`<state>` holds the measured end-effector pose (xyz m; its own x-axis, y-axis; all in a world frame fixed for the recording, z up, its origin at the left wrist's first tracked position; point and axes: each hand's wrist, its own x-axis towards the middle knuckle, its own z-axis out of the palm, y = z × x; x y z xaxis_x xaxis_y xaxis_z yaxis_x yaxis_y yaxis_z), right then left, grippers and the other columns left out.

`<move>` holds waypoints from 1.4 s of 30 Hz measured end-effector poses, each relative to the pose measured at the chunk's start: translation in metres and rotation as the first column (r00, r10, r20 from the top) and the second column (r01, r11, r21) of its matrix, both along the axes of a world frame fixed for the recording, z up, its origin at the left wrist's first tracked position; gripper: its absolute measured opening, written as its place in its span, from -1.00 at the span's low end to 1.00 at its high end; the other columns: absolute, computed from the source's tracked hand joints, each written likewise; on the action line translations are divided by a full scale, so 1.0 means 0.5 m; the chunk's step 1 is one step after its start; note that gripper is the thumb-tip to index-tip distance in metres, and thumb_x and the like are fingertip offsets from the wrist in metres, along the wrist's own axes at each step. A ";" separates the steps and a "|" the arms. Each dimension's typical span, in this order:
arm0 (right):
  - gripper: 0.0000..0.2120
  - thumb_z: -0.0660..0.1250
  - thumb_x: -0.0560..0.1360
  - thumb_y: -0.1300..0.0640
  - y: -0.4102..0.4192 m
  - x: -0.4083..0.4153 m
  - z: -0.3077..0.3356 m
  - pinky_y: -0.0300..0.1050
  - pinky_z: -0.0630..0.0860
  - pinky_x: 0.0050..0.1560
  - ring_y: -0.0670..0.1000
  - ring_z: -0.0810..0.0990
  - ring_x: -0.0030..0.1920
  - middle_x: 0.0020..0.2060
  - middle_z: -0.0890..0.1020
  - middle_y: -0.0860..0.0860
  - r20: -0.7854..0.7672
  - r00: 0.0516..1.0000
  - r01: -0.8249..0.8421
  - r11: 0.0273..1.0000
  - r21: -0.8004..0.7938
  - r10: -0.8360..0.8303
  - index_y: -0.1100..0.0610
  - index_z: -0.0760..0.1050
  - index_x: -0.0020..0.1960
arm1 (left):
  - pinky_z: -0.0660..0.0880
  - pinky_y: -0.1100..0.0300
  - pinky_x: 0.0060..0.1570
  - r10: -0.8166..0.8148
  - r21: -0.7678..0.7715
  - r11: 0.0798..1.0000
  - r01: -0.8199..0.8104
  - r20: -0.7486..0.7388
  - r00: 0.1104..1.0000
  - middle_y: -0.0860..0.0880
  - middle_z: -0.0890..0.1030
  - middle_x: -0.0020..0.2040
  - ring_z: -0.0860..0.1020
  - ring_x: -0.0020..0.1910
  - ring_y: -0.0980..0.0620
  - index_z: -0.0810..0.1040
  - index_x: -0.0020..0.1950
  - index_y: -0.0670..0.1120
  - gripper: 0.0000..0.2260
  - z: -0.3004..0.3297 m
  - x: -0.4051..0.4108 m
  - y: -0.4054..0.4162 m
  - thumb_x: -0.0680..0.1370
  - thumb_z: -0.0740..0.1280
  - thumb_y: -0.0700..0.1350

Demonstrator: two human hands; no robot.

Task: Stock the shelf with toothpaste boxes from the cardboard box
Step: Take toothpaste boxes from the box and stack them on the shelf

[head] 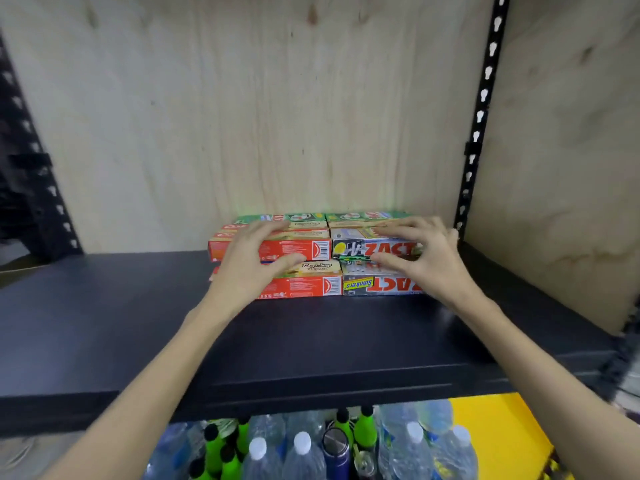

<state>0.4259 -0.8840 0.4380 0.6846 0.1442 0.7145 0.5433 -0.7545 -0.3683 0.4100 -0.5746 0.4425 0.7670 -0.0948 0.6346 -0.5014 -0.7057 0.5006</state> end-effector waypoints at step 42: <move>-0.28 0.45 0.47 0.29 0.278 -0.663 -1.248 0.17 0.60 0.02 0.21 0.61 0.06 0.17 0.56 0.19 -0.889 0.394 0.316 0.943 -0.107 -0.233 -0.08 0.23 0.50 | 0.23 -0.25 0.44 0.603 0.530 0.762 -0.373 -0.790 0.110 -0.43 0.17 0.49 0.23 0.45 -0.43 -0.07 0.64 -0.10 -0.12 -1.209 -0.693 0.234 0.52 0.42 0.03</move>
